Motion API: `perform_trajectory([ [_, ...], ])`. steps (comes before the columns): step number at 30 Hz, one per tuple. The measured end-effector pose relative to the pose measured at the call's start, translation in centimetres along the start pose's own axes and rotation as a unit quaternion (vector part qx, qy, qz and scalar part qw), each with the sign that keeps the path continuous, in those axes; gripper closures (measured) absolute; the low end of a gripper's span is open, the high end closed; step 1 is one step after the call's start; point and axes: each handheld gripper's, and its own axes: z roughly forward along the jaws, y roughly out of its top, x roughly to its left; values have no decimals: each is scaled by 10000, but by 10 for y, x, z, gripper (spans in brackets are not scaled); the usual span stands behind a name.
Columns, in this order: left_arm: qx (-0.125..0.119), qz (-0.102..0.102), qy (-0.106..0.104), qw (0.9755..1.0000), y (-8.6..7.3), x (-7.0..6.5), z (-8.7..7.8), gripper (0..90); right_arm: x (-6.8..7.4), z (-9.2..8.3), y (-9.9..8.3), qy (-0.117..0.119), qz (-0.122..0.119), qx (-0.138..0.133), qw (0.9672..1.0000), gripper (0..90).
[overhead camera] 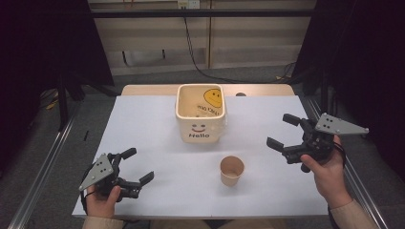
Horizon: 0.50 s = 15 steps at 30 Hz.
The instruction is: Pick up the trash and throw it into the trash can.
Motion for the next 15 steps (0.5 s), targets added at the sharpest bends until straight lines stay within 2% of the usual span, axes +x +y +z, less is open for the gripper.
perform_trajectory([
  [7,47,30,-21,10000,-1,0,1,11,0,5,22,92,-62,11,9999,0],
  [9,42,8,-27,10000,-1,0,1,11,0,5,25,104,-91,16,9999,0],
  [13,-26,-80,-59,9999,-1,-1,2,12,0,7,42,172,-150,-10,9997,0],
  [15,21,-2,-59,10000,-1,0,1,12,0,7,45,188,-159,-18,9997,0],
])
